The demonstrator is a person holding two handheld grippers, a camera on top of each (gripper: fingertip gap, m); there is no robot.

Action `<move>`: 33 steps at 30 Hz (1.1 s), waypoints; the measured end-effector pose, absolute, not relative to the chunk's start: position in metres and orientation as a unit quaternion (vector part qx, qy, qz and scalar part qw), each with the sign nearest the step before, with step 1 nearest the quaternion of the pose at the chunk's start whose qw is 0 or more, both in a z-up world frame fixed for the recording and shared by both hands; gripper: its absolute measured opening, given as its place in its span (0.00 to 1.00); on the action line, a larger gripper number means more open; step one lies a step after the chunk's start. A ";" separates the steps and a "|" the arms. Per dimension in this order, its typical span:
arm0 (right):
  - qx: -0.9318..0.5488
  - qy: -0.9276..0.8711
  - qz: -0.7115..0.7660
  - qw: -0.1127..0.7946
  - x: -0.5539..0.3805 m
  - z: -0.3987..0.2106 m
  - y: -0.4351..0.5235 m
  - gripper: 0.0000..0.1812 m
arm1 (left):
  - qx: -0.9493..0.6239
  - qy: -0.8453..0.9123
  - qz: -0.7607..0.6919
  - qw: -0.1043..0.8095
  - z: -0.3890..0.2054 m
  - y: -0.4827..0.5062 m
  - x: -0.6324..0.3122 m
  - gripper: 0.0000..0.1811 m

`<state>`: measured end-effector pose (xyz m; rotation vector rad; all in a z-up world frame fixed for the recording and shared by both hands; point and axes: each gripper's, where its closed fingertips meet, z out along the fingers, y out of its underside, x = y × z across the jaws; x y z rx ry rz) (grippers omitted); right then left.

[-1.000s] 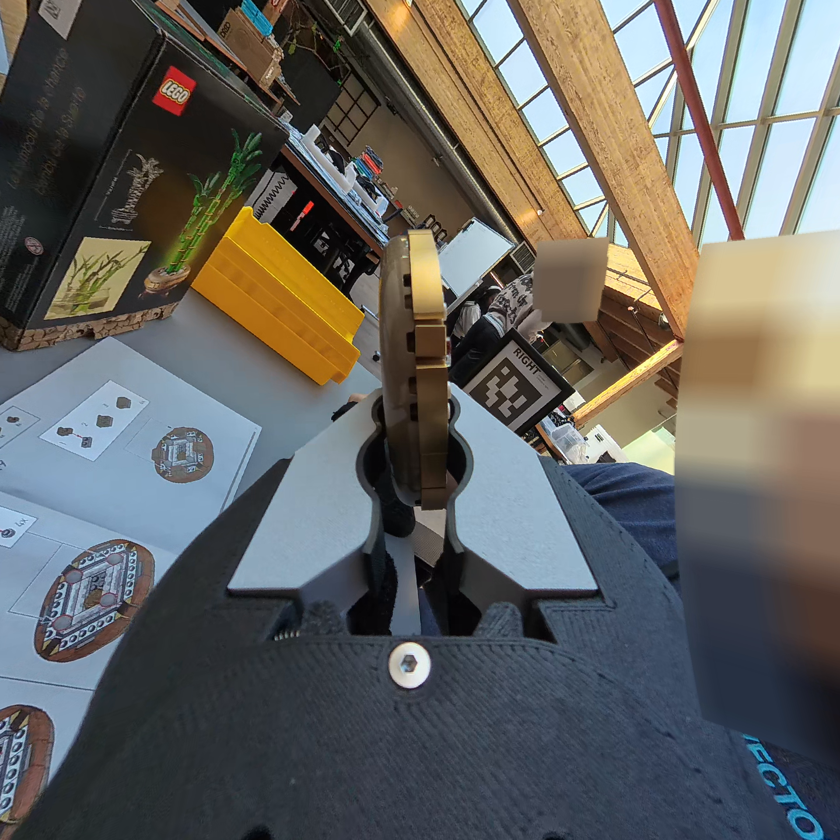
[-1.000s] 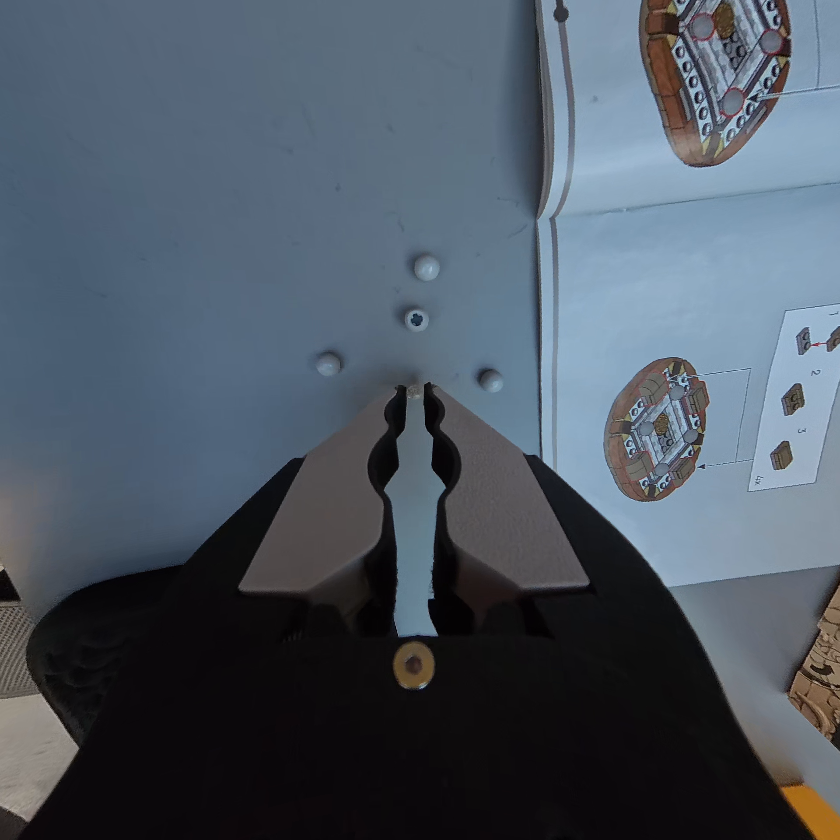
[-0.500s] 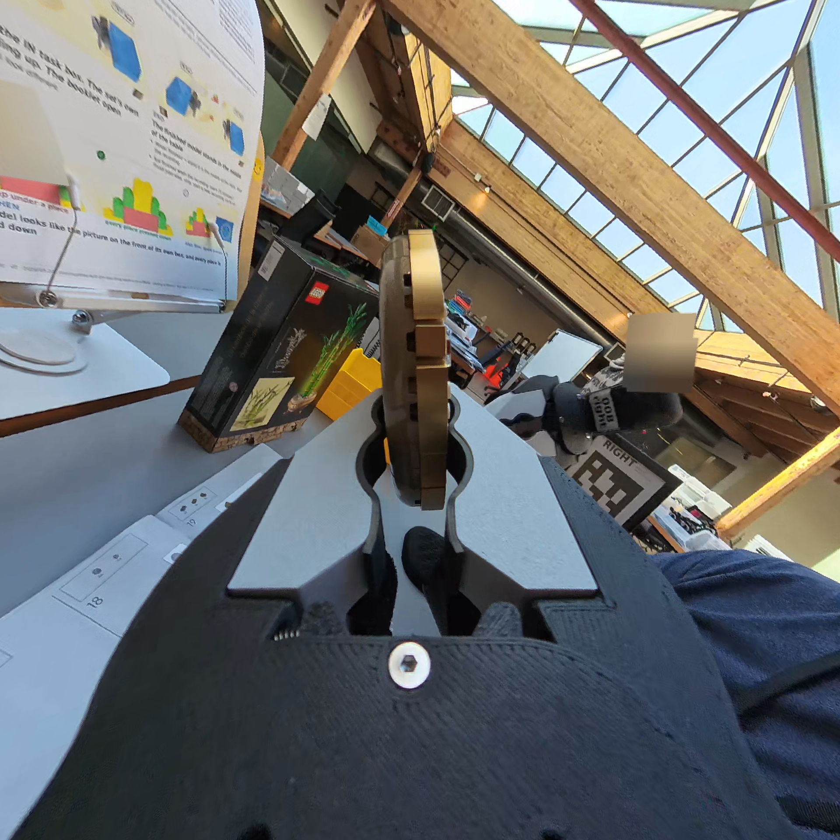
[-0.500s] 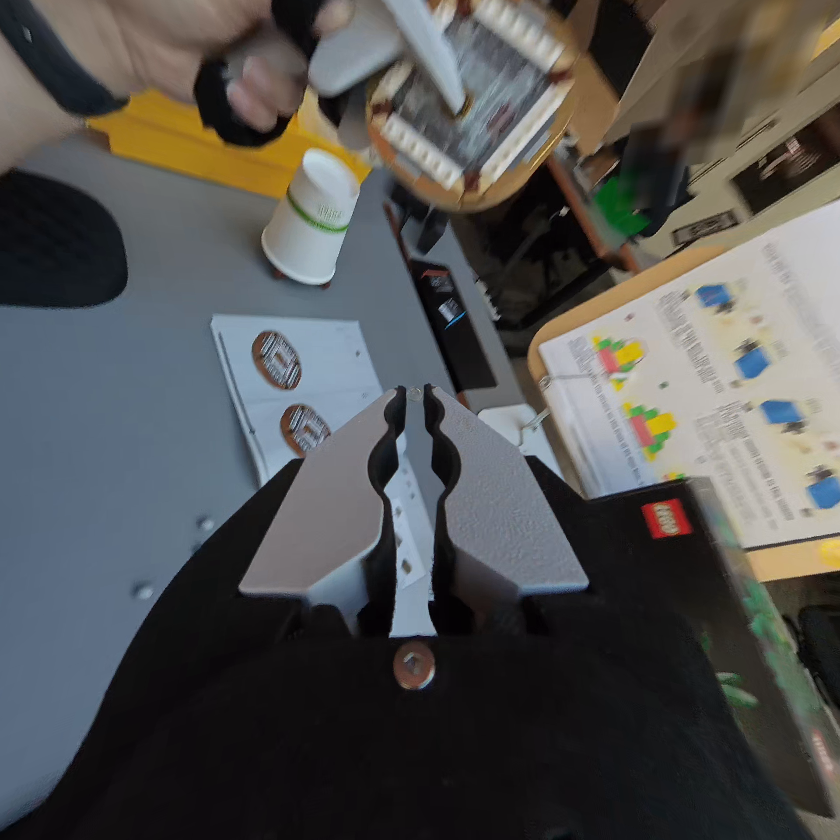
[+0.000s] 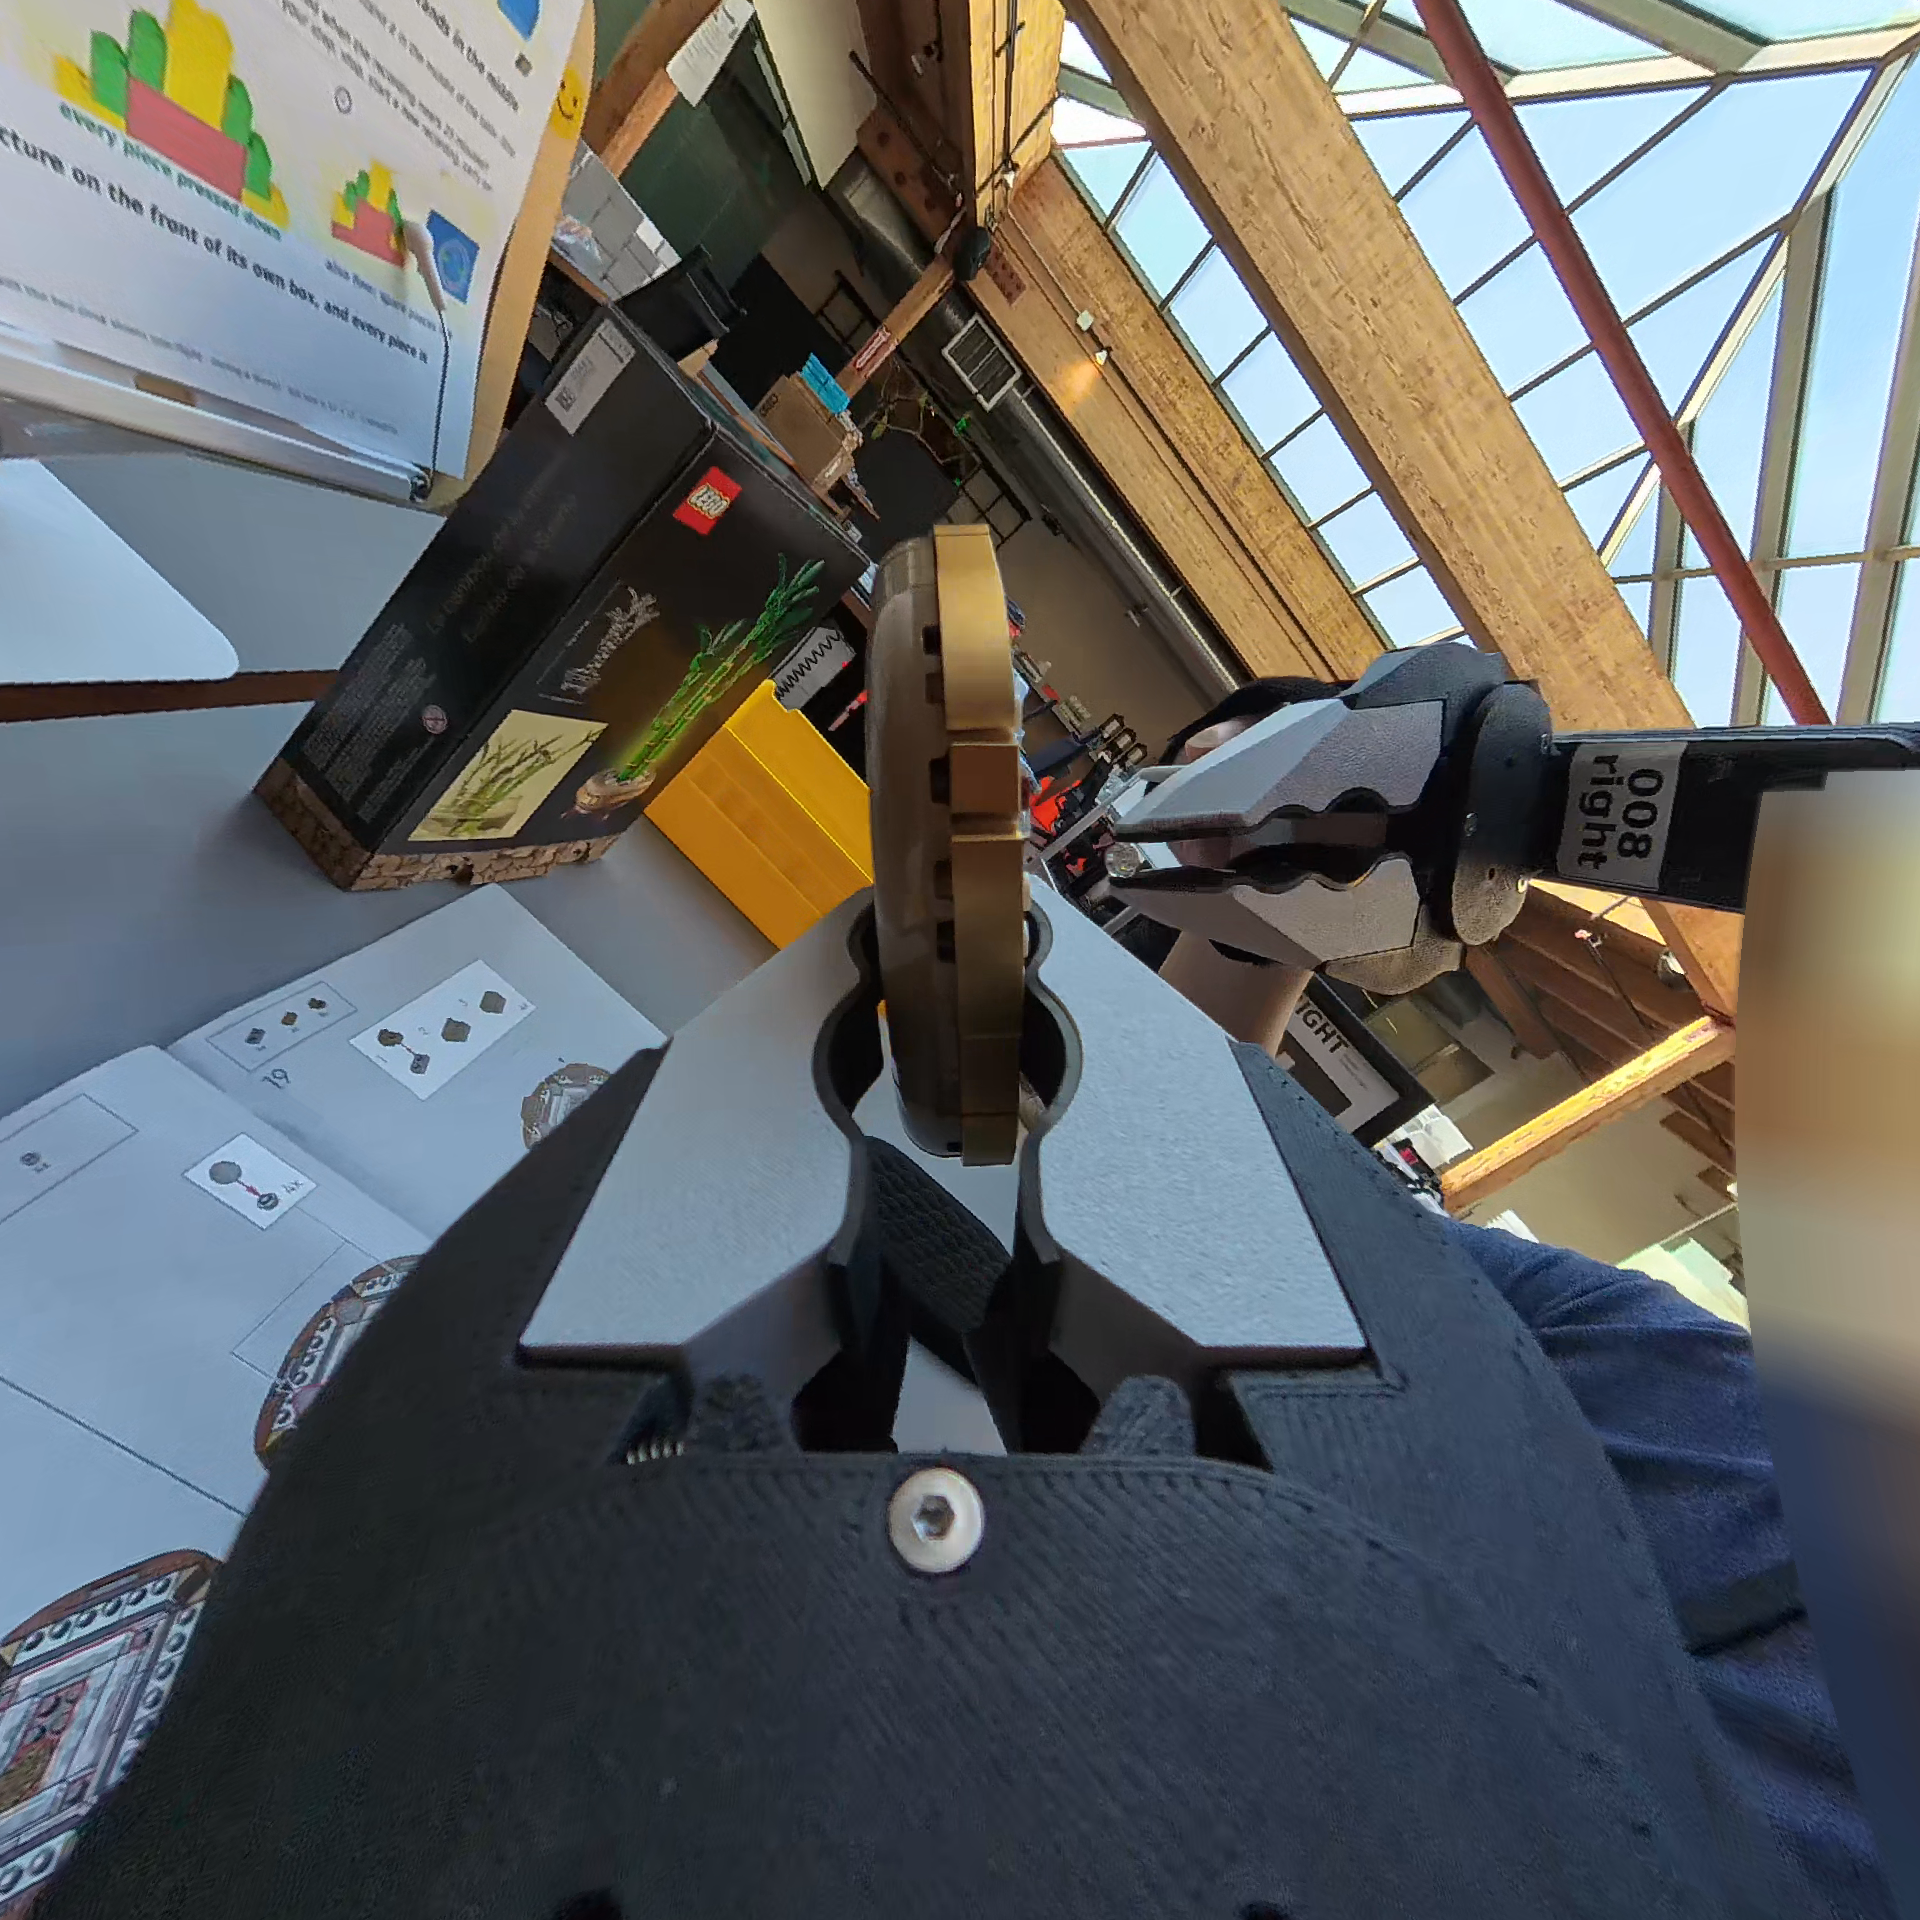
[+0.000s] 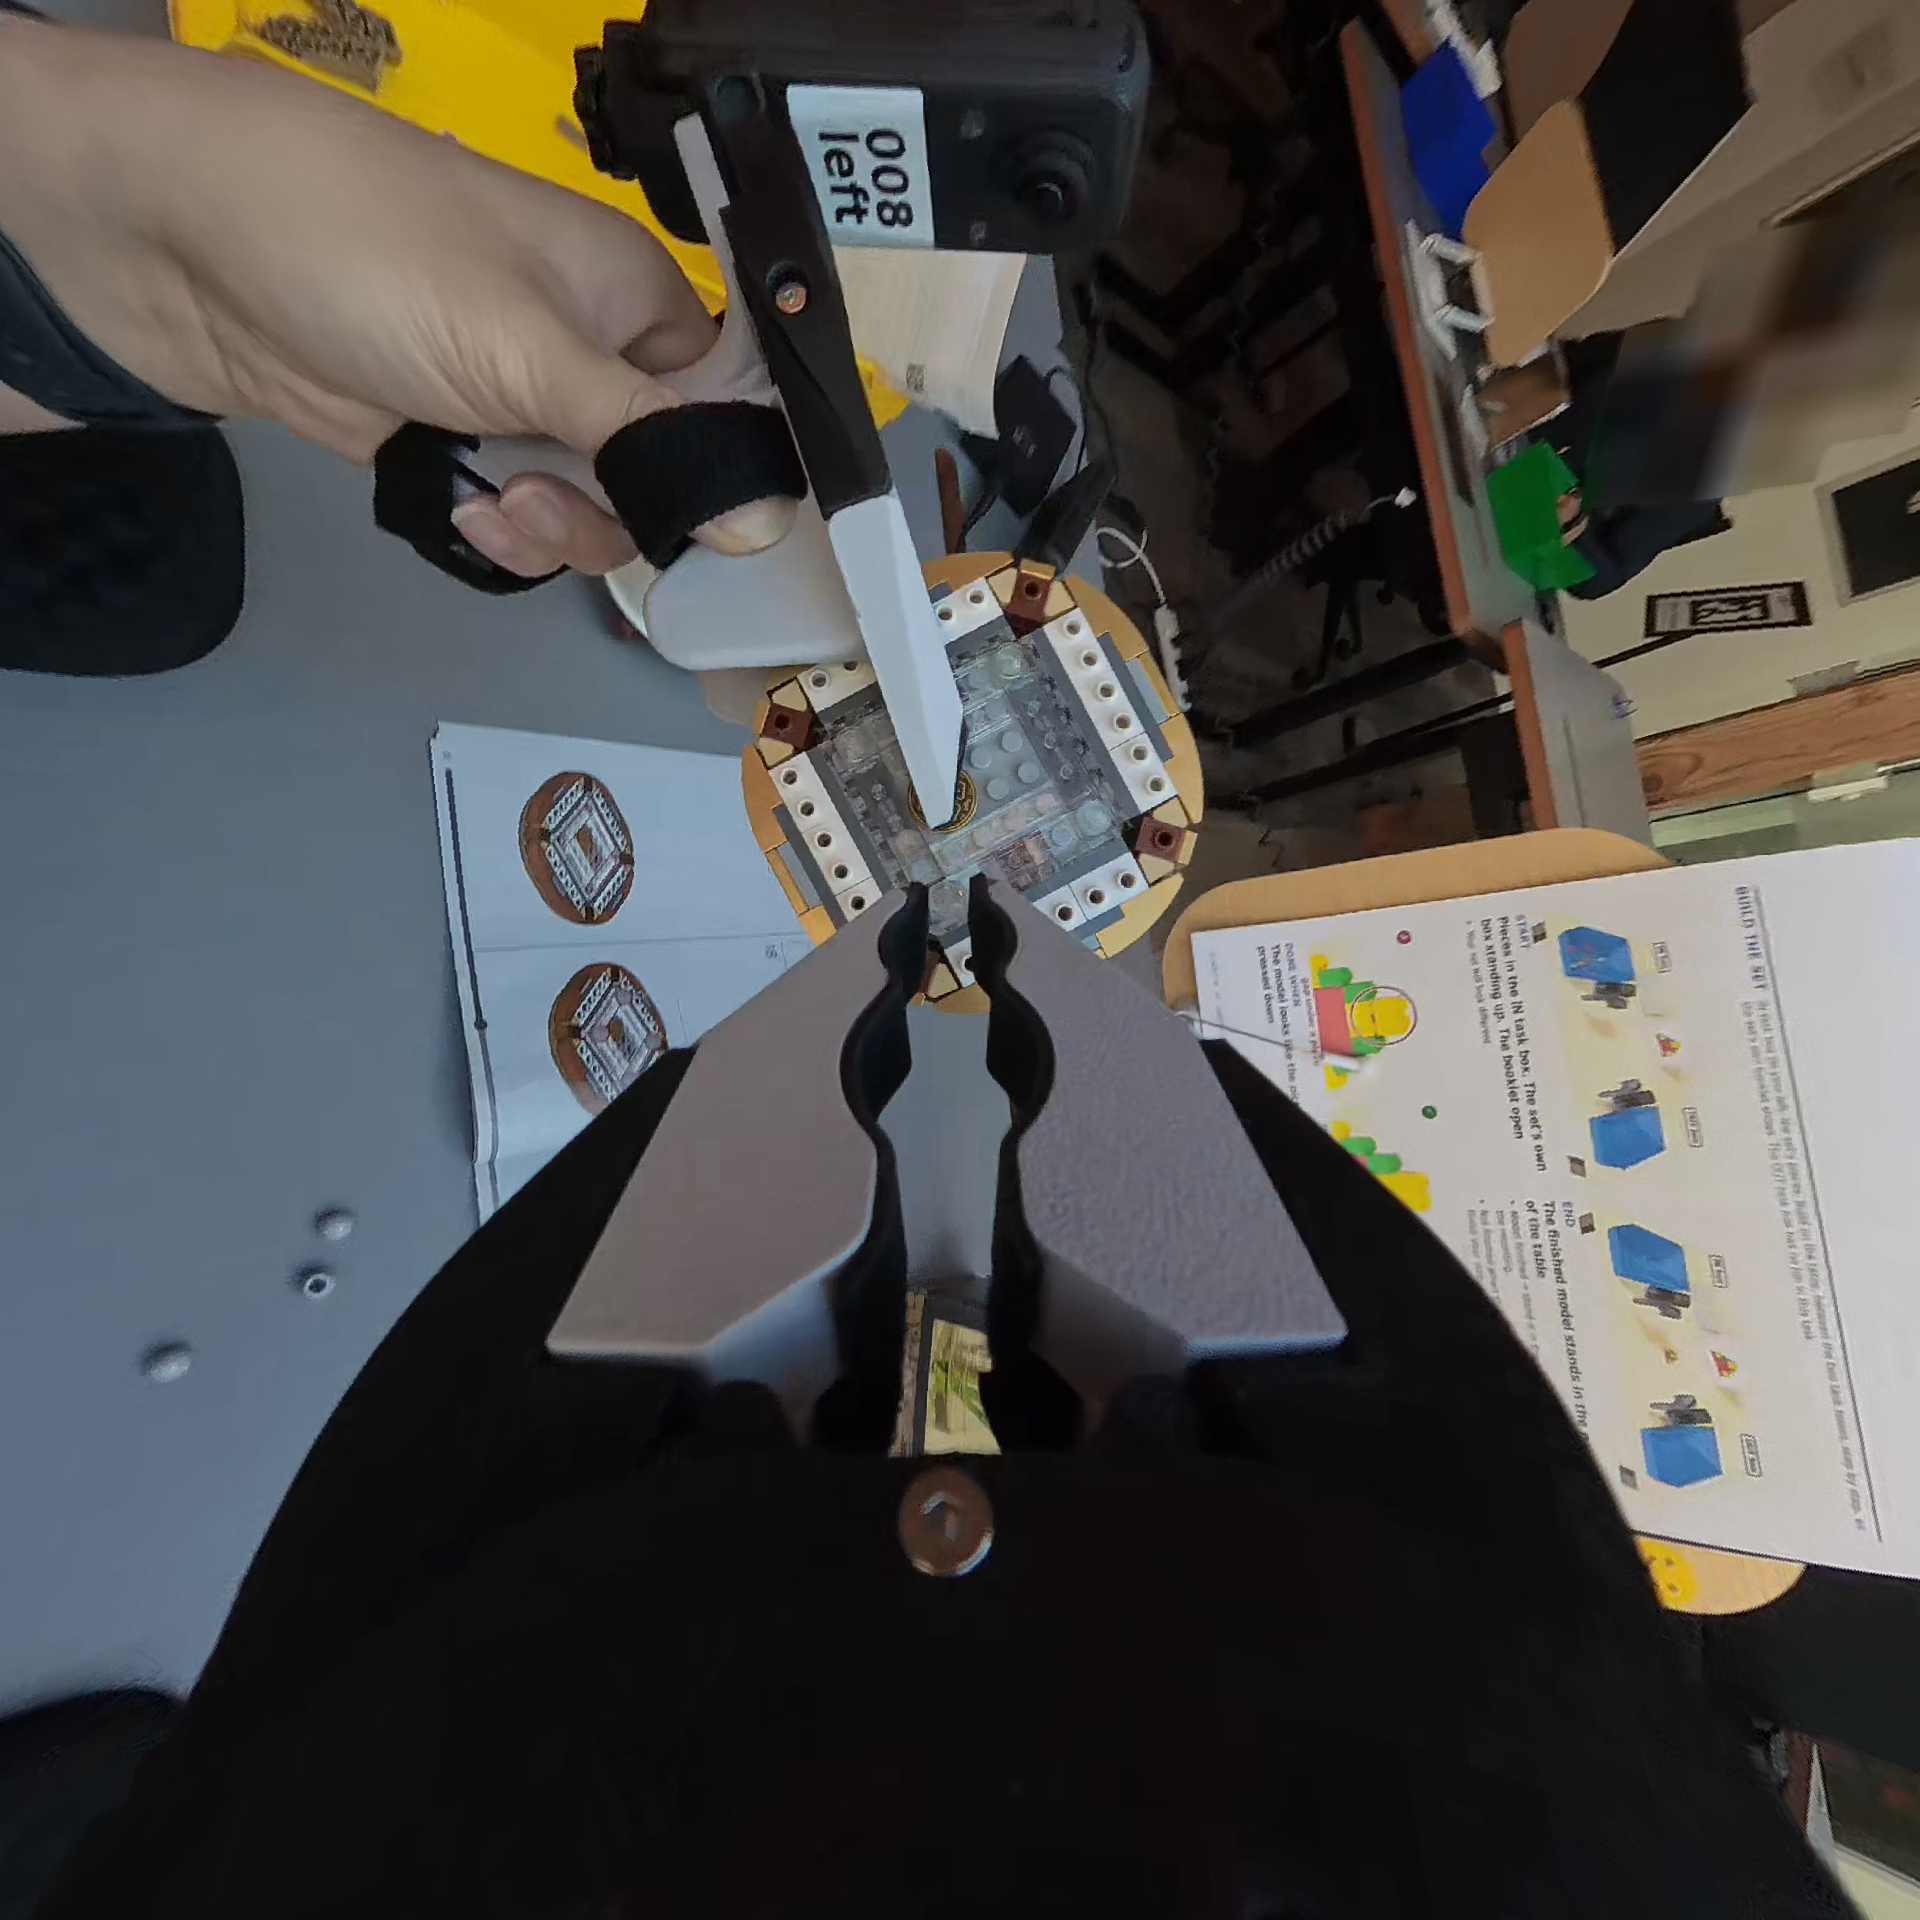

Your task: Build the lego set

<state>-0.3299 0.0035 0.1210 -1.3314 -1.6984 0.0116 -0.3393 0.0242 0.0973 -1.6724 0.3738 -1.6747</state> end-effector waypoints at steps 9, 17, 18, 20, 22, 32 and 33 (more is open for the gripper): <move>-0.580 -0.737 -0.018 0.346 -0.296 0.075 0.018 0.04 | -0.662 0.122 -0.684 0.281 0.061 0.032 -0.302 0.11; -0.592 -0.750 -0.039 0.292 -0.279 0.046 0.027 0.04 | -0.668 0.109 -0.694 0.247 0.044 0.033 -0.284 0.11; -0.594 -0.752 -0.038 0.284 -0.278 0.043 0.026 0.04 | -0.668 0.105 -0.695 0.243 0.042 0.034 -0.283 0.11; -0.596 -0.754 -0.041 0.275 -0.276 0.039 0.028 0.04 | -0.670 0.101 -0.696 0.236 0.038 0.035 -0.281 0.11; -0.597 -0.757 -0.043 0.263 -0.274 0.035 0.028 0.04 | -0.673 0.098 -0.696 0.230 0.034 0.036 -0.280 0.11; -0.595 -0.769 -0.022 0.233 -0.272 0.027 0.028 0.05 | -0.666 0.085 -0.714 0.202 0.026 0.036 -0.275 0.11; -0.594 -0.769 -0.019 0.233 -0.272 0.027 0.027 0.05 | -0.666 0.085 -0.713 0.201 0.027 0.036 -0.275 0.11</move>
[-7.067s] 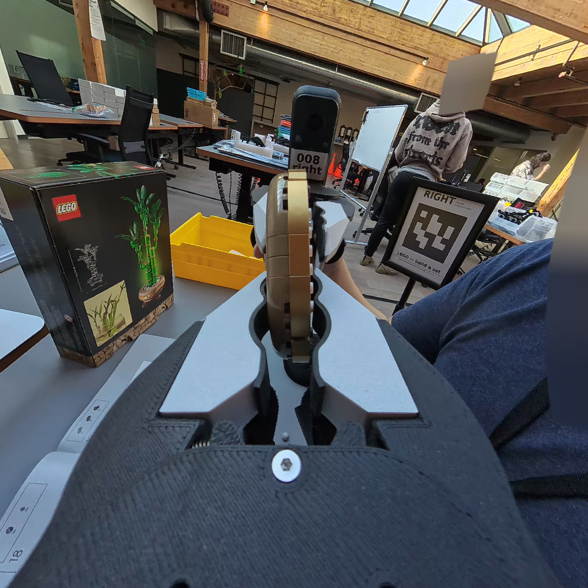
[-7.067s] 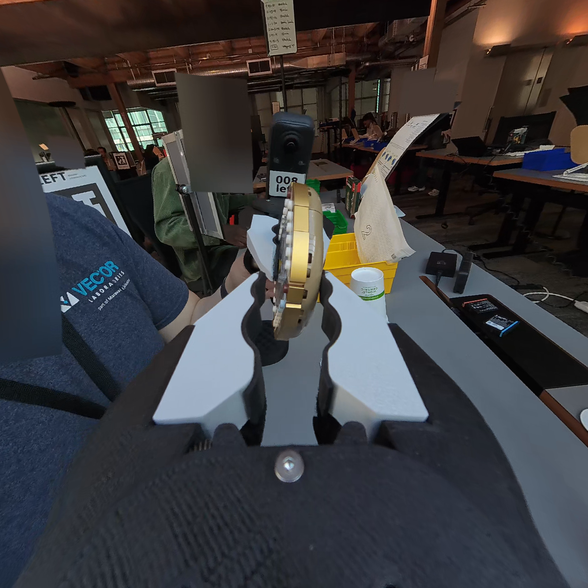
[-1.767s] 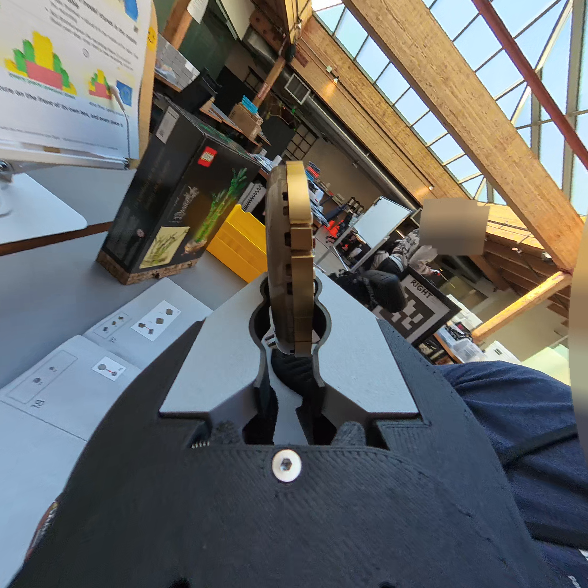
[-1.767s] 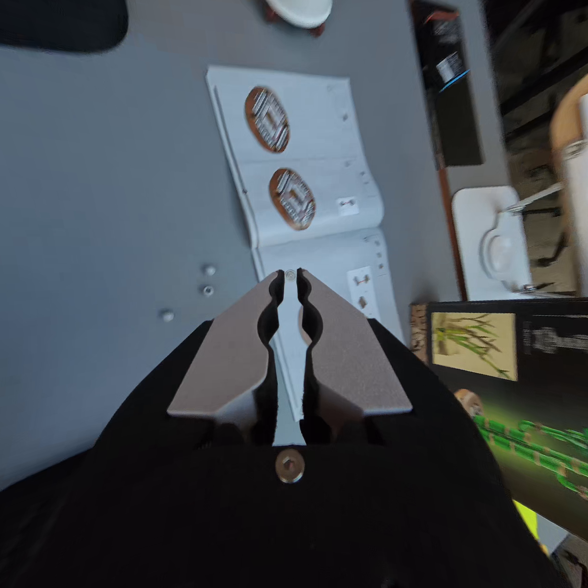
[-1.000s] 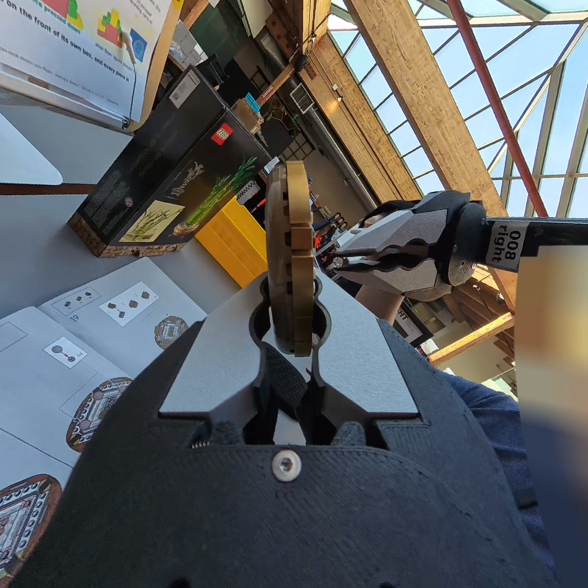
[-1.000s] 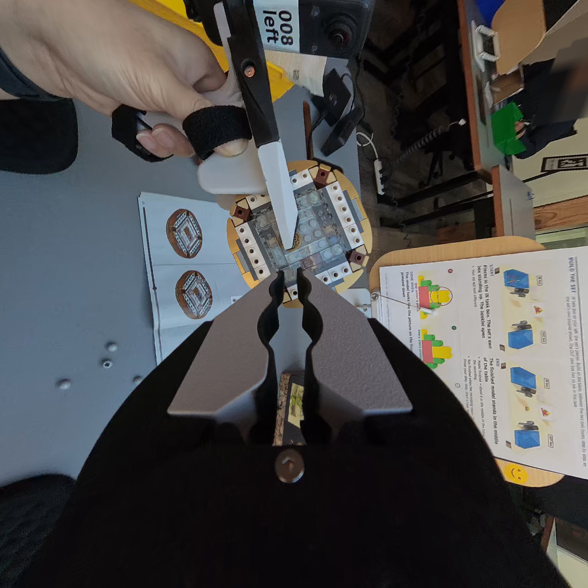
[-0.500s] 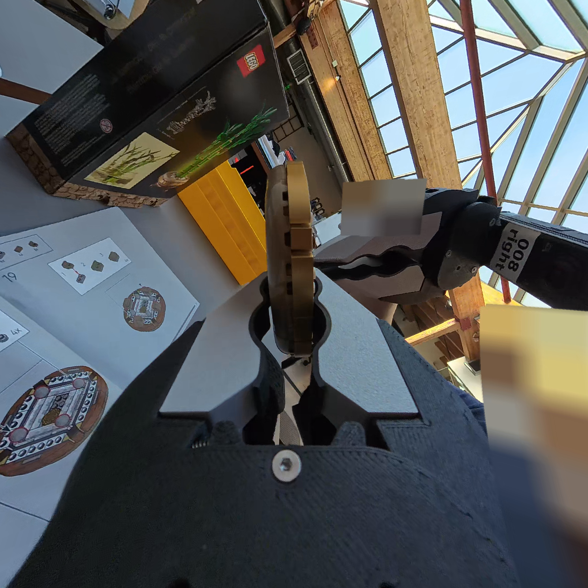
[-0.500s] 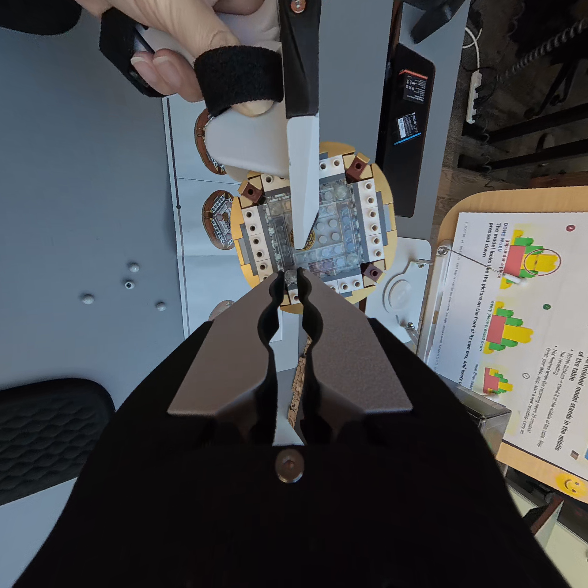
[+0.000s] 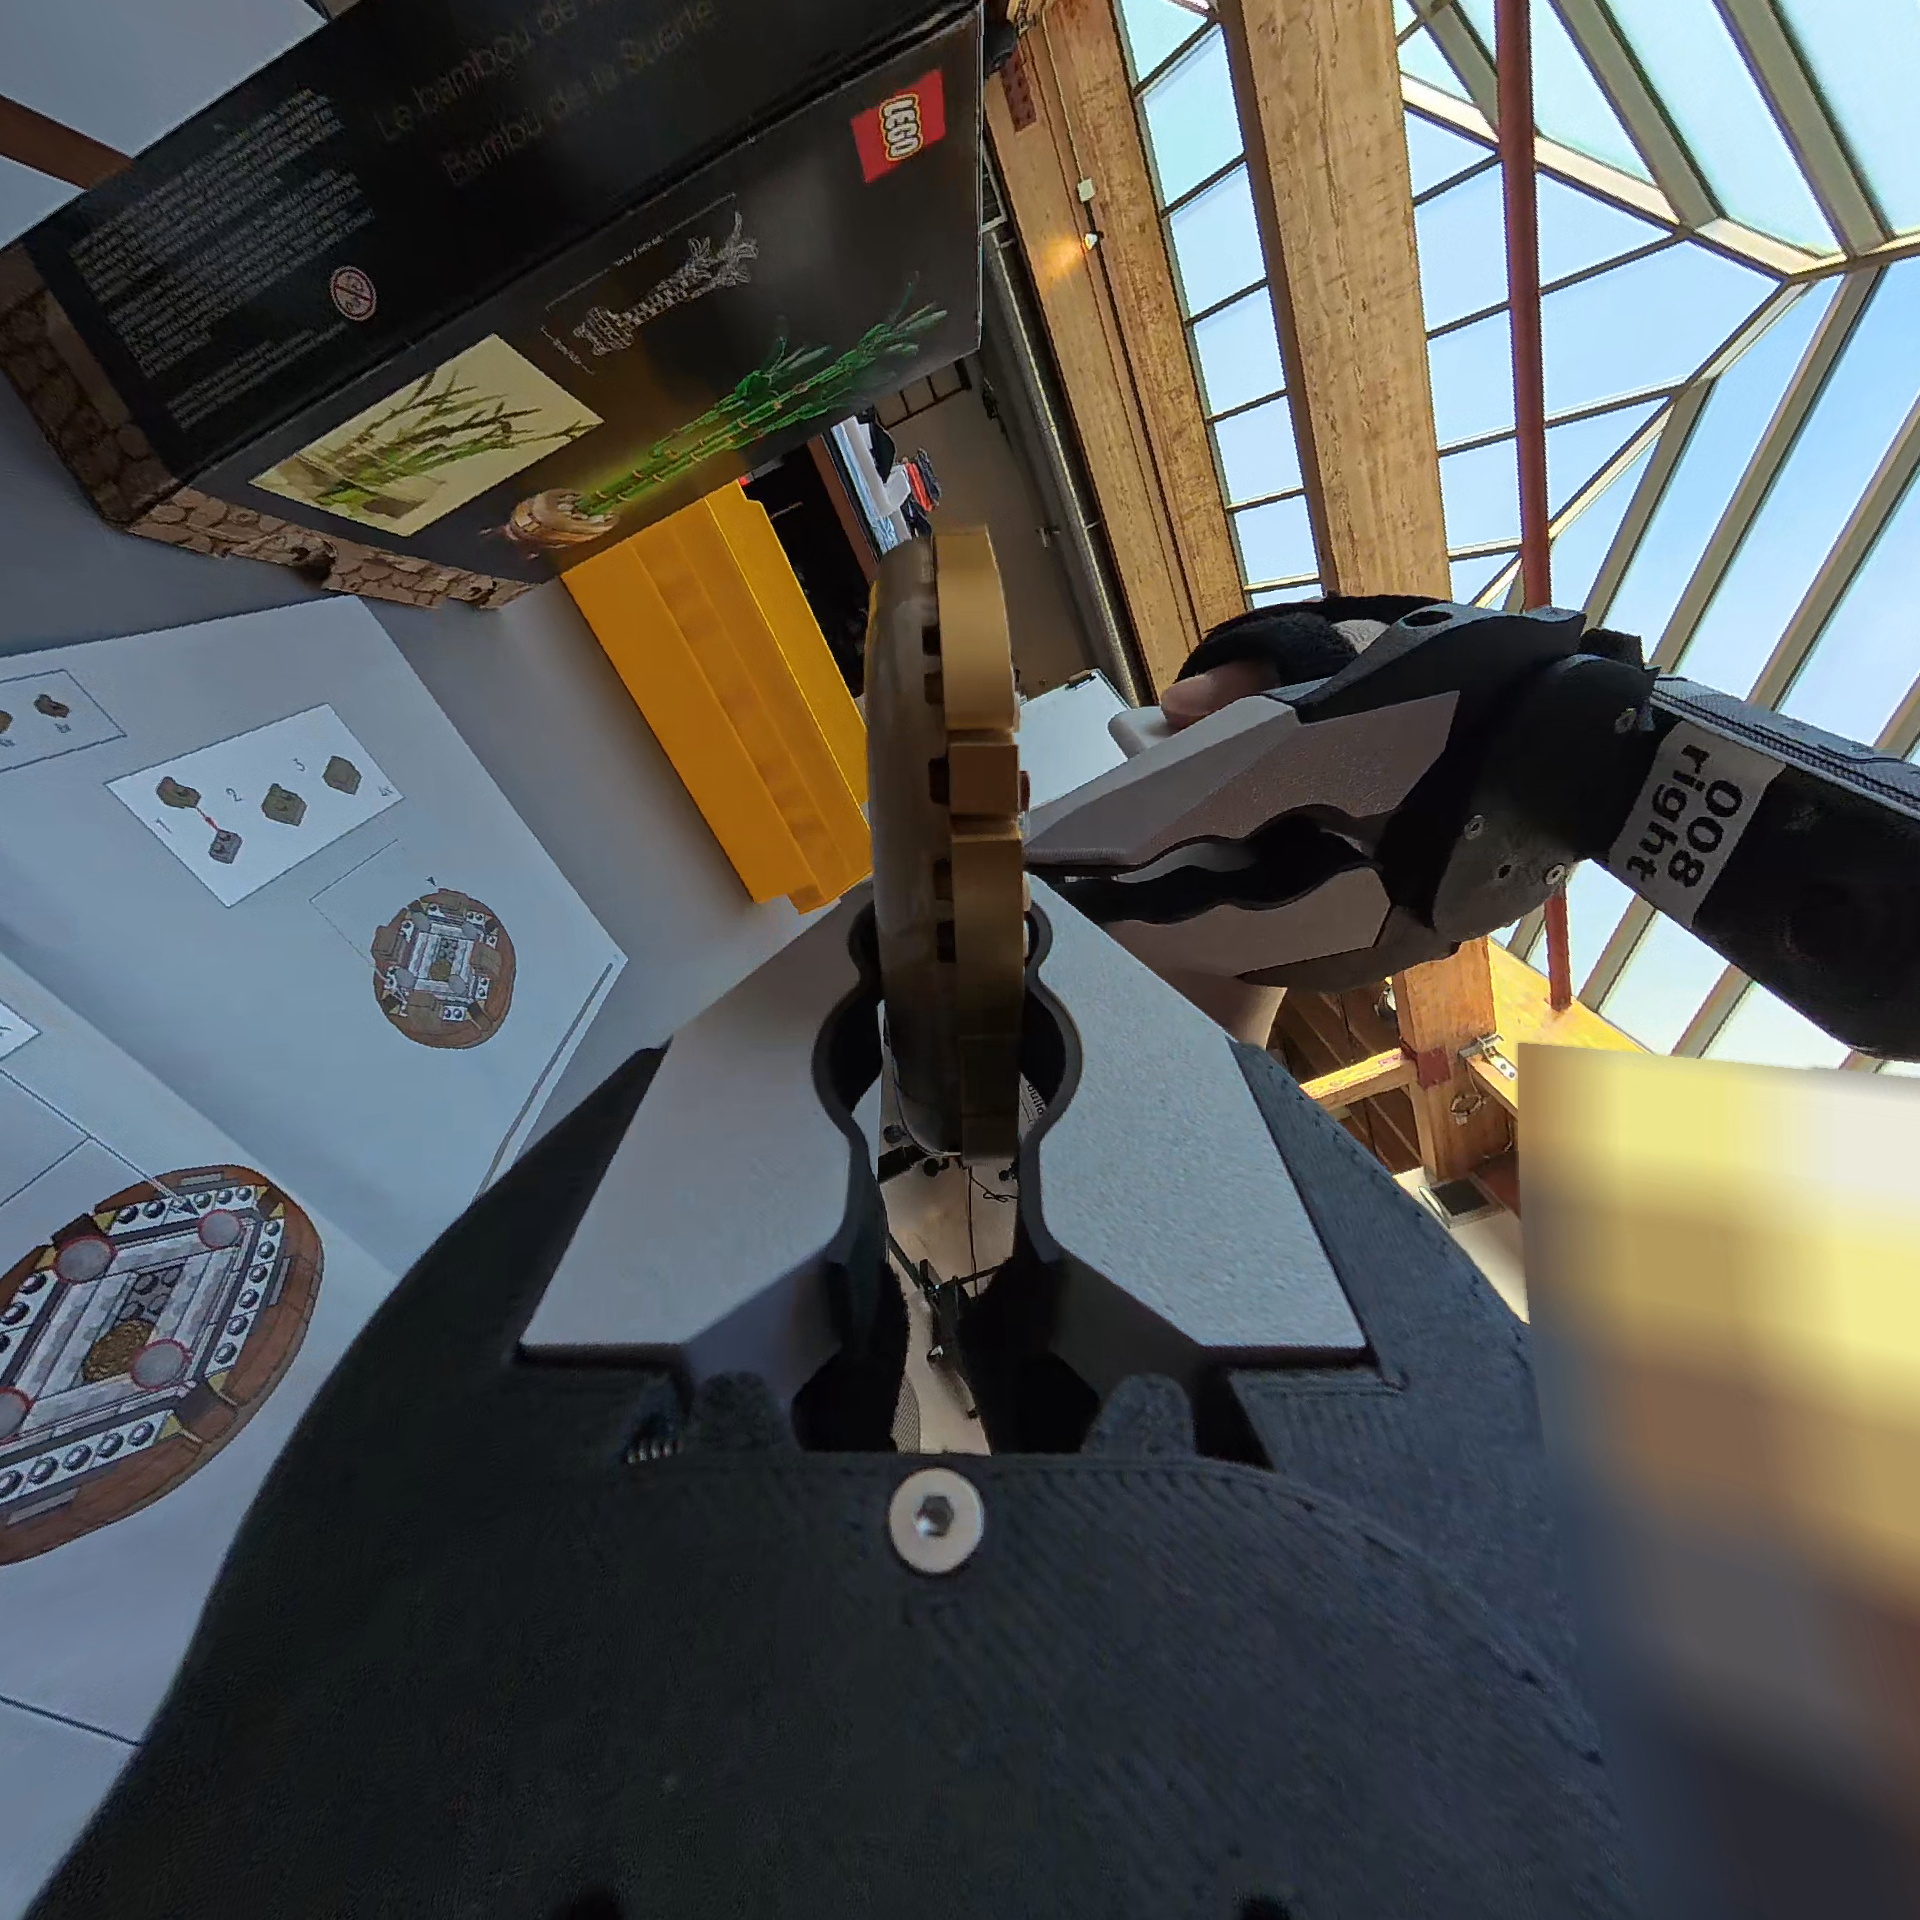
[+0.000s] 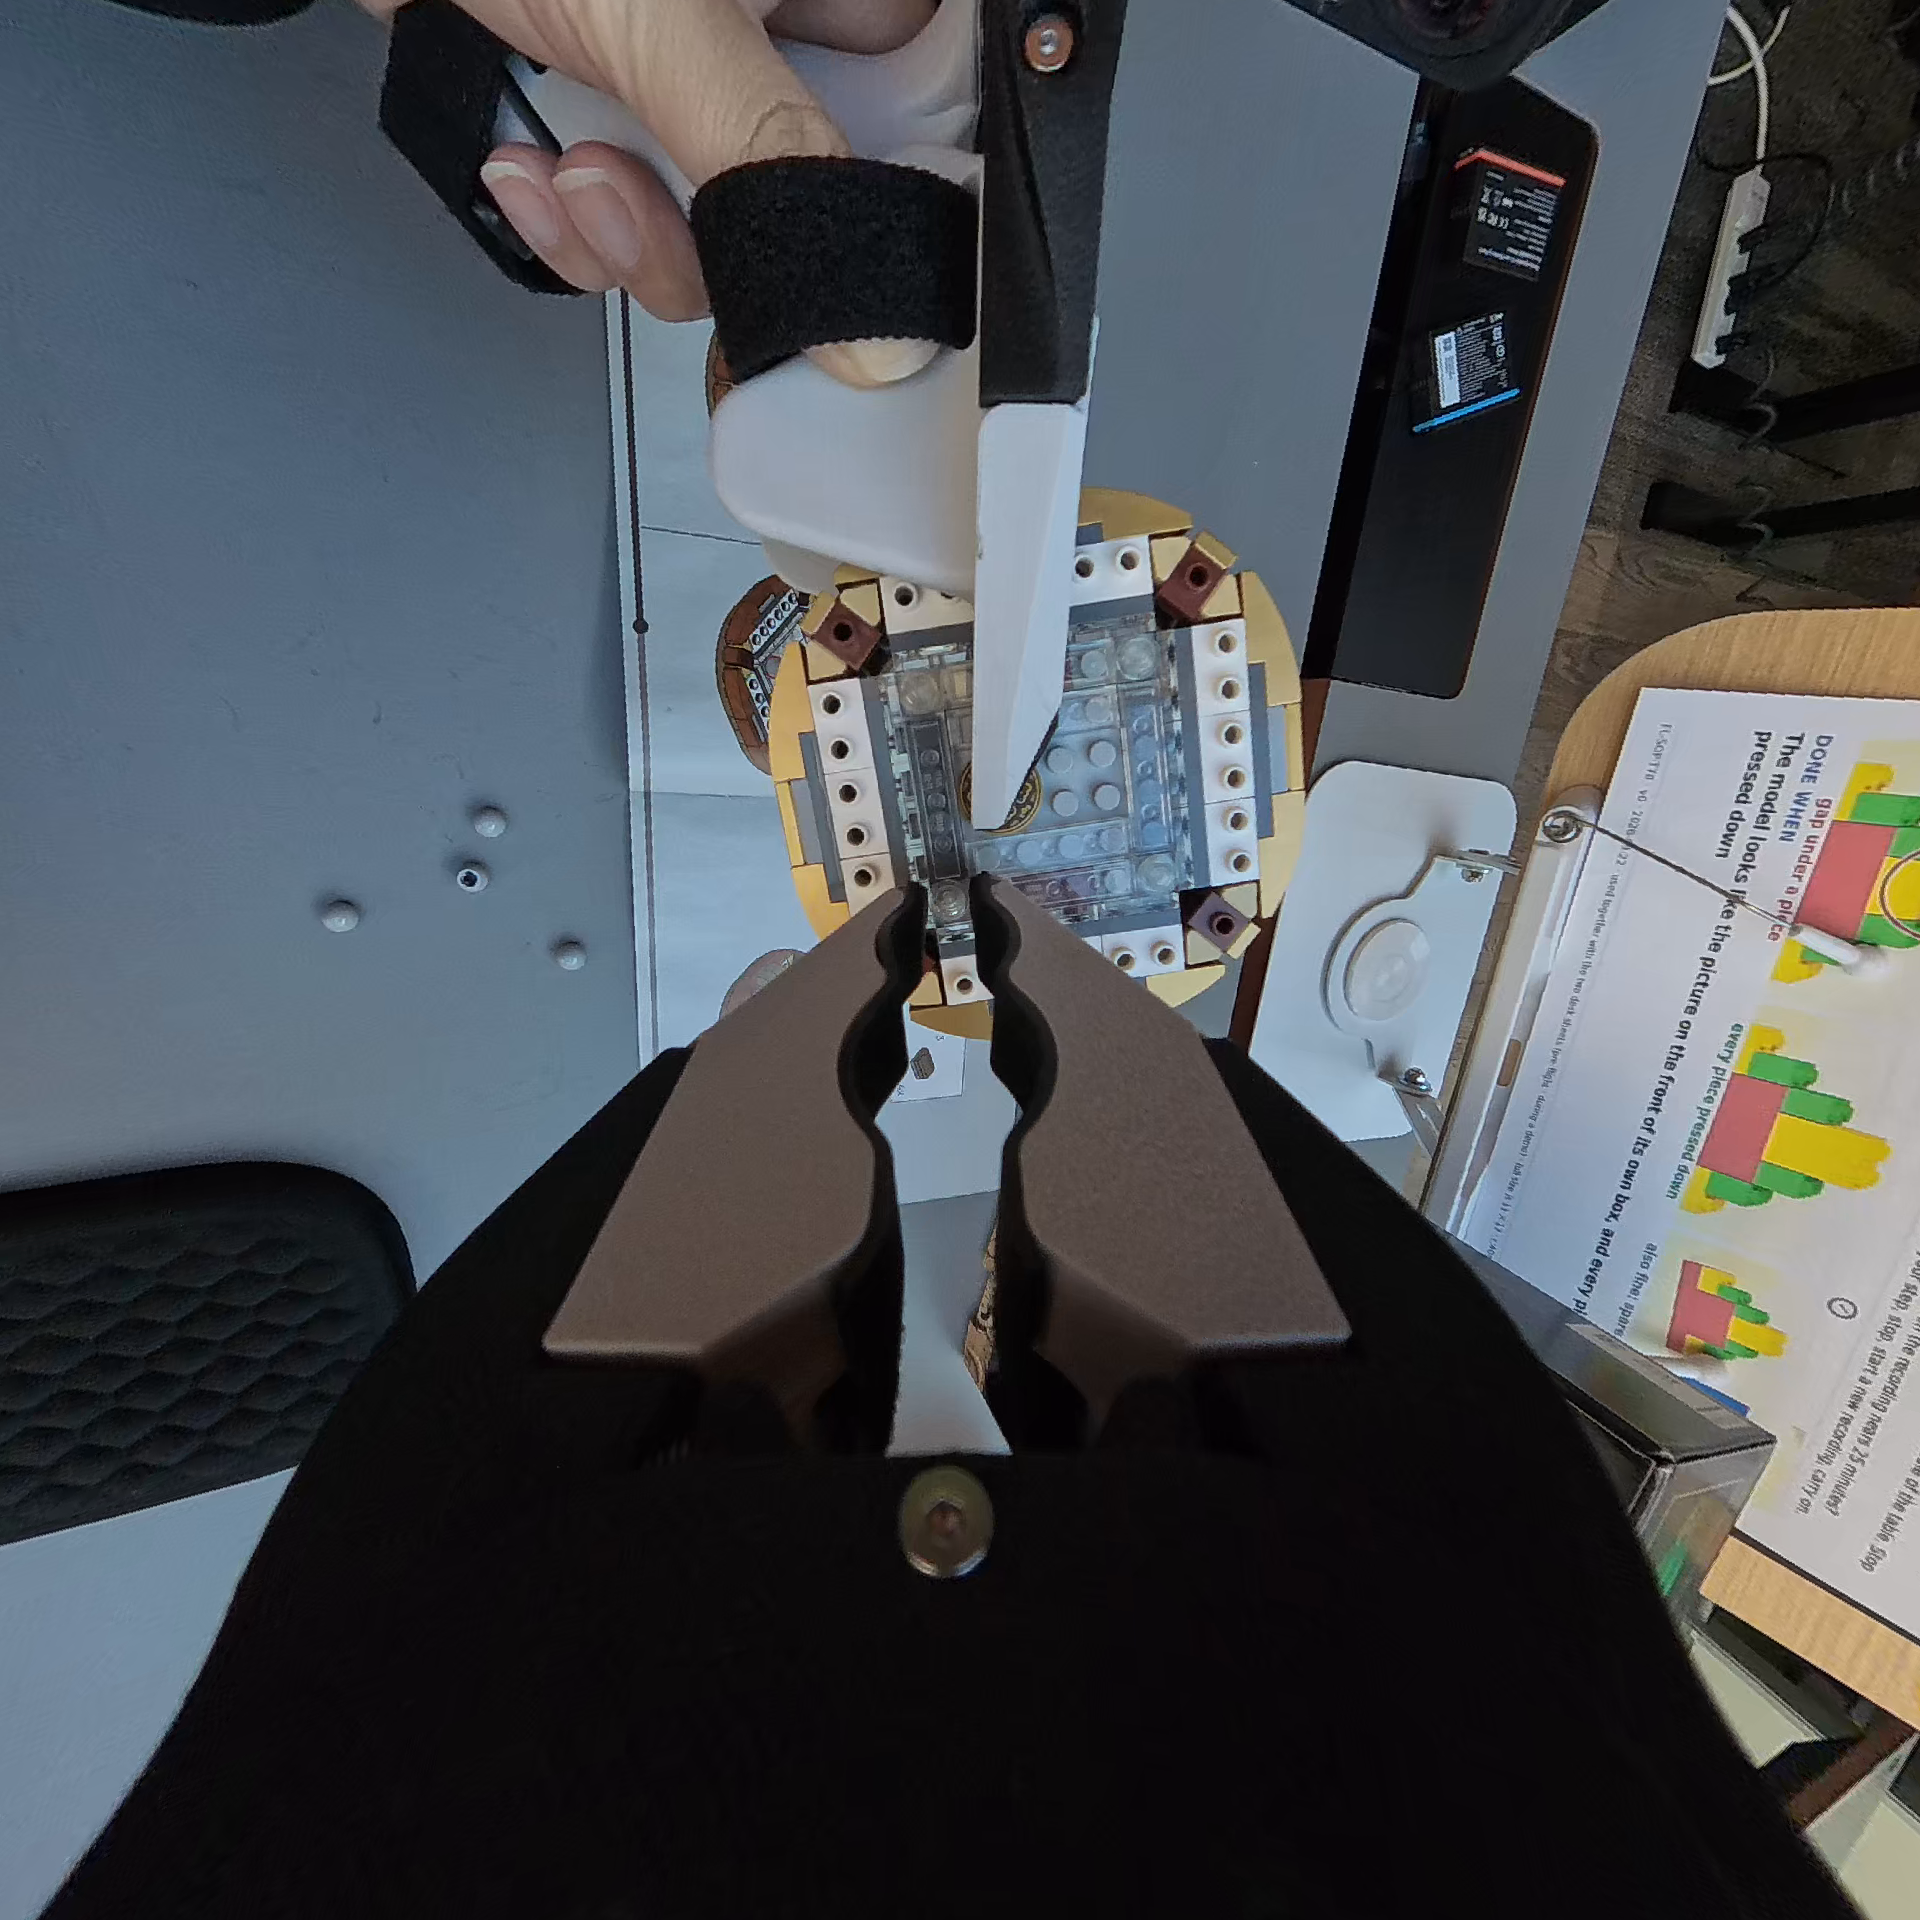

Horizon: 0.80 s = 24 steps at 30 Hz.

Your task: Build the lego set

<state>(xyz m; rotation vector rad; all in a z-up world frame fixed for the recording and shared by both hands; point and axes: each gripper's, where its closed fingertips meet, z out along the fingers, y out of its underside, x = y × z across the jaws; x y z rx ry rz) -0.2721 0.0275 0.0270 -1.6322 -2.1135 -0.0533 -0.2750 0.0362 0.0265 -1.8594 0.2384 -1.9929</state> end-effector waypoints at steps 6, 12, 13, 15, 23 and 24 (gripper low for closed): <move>-0.596 -0.767 -0.010 0.238 -0.272 0.030 0.027 0.05 | -0.662 0.087 -0.717 0.202 0.029 0.035 -0.275 0.11; -0.600 -0.763 0.001 0.240 -0.271 0.031 0.027 0.06 | -0.659 0.087 -0.719 0.202 0.030 0.035 -0.276 0.11; -0.601 -0.762 0.004 0.241 -0.271 0.032 0.027 0.06 | -0.659 0.086 -0.720 0.202 0.030 0.035 -0.276 0.11; -0.603 -0.759 0.007 0.245 -0.271 0.032 0.028 0.06 | -0.658 0.085 -0.720 0.202 0.031 0.035 -0.276 0.11; -0.612 -0.753 0.026 0.240 -0.271 0.033 0.028 0.05 | -0.658 0.087 -0.721 0.199 0.030 0.034 -0.275 0.11; -0.611 -0.754 0.028 0.240 -0.272 0.033 0.028 0.05 | -0.657 0.087 -0.722 0.198 0.030 0.034 -0.274 0.11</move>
